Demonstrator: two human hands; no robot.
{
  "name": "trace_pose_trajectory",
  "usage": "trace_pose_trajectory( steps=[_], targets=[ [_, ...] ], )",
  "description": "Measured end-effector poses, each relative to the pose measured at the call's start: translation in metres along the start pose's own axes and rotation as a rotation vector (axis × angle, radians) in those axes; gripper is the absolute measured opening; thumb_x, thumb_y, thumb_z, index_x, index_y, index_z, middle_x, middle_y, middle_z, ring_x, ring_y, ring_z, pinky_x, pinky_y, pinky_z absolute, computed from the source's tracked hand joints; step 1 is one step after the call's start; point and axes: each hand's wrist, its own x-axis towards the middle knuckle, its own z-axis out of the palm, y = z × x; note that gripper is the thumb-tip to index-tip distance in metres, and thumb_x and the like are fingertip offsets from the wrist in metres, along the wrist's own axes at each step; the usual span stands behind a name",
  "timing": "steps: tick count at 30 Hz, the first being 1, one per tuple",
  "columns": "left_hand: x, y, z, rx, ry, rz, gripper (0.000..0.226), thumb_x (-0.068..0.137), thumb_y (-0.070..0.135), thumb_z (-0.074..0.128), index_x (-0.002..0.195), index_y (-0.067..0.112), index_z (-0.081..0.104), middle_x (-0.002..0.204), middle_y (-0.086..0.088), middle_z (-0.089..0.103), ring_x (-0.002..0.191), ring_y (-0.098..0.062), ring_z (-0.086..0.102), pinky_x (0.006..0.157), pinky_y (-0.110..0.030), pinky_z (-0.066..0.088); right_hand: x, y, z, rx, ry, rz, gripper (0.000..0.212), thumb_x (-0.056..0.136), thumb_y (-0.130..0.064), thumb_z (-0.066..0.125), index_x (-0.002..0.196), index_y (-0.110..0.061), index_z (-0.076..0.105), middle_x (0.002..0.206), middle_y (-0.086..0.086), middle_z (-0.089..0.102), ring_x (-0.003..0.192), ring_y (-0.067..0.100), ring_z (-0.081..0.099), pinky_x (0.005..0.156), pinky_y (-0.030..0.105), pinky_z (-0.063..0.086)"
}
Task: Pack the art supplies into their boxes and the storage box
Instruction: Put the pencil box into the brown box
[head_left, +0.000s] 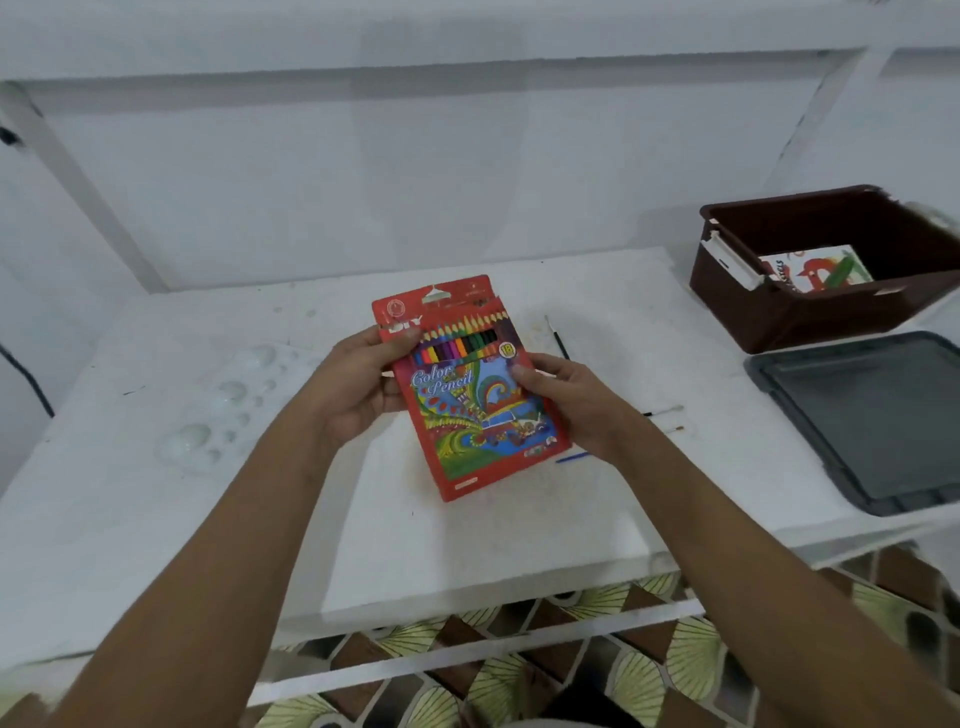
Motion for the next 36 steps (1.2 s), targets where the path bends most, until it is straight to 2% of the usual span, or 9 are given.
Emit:
trace_pose_trajectory(
  steps=[4, 9, 13, 17, 21, 26, 29, 32, 36],
  targets=[
    [0.007, 0.002, 0.016, -0.156, 0.046, 0.041, 0.009, 0.092, 0.018, 0.058, 0.101, 0.016, 0.061, 0.082, -0.003, 0.072, 0.068, -0.021, 0.071, 0.06, -0.035, 0.058, -0.019, 0.007, -0.021, 0.042, 0.088, -0.016, 0.03, 0.088, -0.02, 0.062, 0.114, -0.005, 0.06, 0.108, 0.019, 0.067, 0.092, 0.029, 0.064, 0.076, 0.036, 0.057],
    [0.011, -0.005, 0.045, -0.206, -0.005, -0.01, 0.015, 0.089, 0.011, 0.057, 0.104, 0.01, 0.056, 0.081, -0.004, 0.072, 0.076, -0.023, 0.071, 0.072, -0.04, 0.06, -0.034, 0.011, -0.047, 0.231, 0.272, -0.073, 0.042, 0.086, -0.013, 0.065, 0.124, 0.0, 0.054, 0.111, 0.017, 0.068, 0.094, 0.027, 0.067, 0.081, 0.035, 0.058],
    [0.024, 0.004, 0.074, -0.079, -0.023, 0.029, 0.024, 0.088, 0.01, 0.06, 0.111, 0.007, 0.057, 0.092, -0.007, 0.071, 0.084, -0.022, 0.072, 0.073, -0.039, 0.059, -0.045, -0.01, -0.076, 0.282, 0.381, -0.174, 0.041, 0.085, -0.009, 0.066, 0.123, 0.004, 0.054, 0.113, 0.018, 0.067, 0.095, 0.023, 0.068, 0.079, 0.03, 0.057],
    [0.039, 0.029, 0.119, 0.066, -0.078, 0.099, 0.029, 0.086, 0.009, 0.065, 0.113, 0.004, 0.056, 0.093, -0.008, 0.072, 0.08, -0.021, 0.072, 0.064, -0.032, 0.059, -0.061, -0.047, -0.115, 0.239, 0.444, -0.28, 0.034, 0.087, -0.008, 0.063, 0.119, 0.001, 0.056, 0.105, 0.013, 0.07, 0.091, 0.019, 0.069, 0.073, 0.024, 0.056],
    [0.056, 0.053, 0.18, 0.158, -0.109, 0.169, 0.044, 0.08, 0.005, 0.071, 0.119, 0.01, 0.052, 0.103, -0.01, 0.069, 0.084, -0.022, 0.072, 0.064, -0.034, 0.059, -0.075, -0.089, -0.167, 0.132, 0.482, -0.35, 0.027, 0.089, -0.012, 0.061, 0.116, -0.009, 0.06, 0.101, 0.006, 0.072, 0.093, 0.021, 0.07, 0.075, 0.031, 0.058],
    [0.084, 0.071, 0.277, 0.235, -0.107, 0.181, 0.034, 0.083, 0.011, 0.069, 0.113, 0.01, 0.054, 0.097, -0.01, 0.07, 0.082, -0.021, 0.072, 0.067, -0.036, 0.06, -0.091, -0.149, -0.255, -0.152, 0.456, -0.313, 0.037, 0.088, -0.012, 0.064, 0.123, -0.021, 0.056, 0.103, 0.006, 0.071, 0.09, 0.021, 0.071, 0.066, 0.035, 0.057],
    [0.104, 0.076, 0.333, 0.309, -0.074, 0.169, 0.023, 0.083, 0.013, 0.067, 0.103, 0.003, 0.06, 0.092, -0.013, 0.071, 0.076, -0.021, 0.071, 0.073, -0.04, 0.06, -0.093, -0.178, -0.317, -0.319, 0.514, -0.263, 0.044, 0.088, -0.01, 0.063, 0.129, -0.02, 0.051, 0.108, 0.008, 0.068, 0.092, 0.022, 0.069, 0.067, 0.038, 0.057],
    [0.121, 0.076, 0.383, 0.311, -0.059, 0.165, 0.007, 0.084, 0.005, 0.065, 0.09, 0.002, 0.062, 0.087, -0.014, 0.07, 0.072, -0.022, 0.069, 0.077, -0.043, 0.059, -0.086, -0.199, -0.369, -0.374, 0.585, -0.246, 0.052, 0.087, -0.009, 0.065, 0.135, -0.015, 0.047, 0.109, 0.01, 0.066, 0.095, 0.025, 0.067, 0.082, 0.043, 0.055],
    [0.142, 0.07, 0.433, 0.352, -0.029, 0.13, 0.016, 0.082, -0.001, 0.066, 0.087, 0.008, 0.054, 0.086, -0.011, 0.068, 0.07, -0.021, 0.069, 0.071, -0.042, 0.06, -0.067, -0.213, -0.421, -0.442, 0.647, -0.24, 0.055, 0.086, -0.009, 0.067, 0.136, -0.009, 0.045, 0.108, 0.008, 0.066, 0.091, 0.022, 0.066, 0.081, 0.038, 0.054]
  ],
)
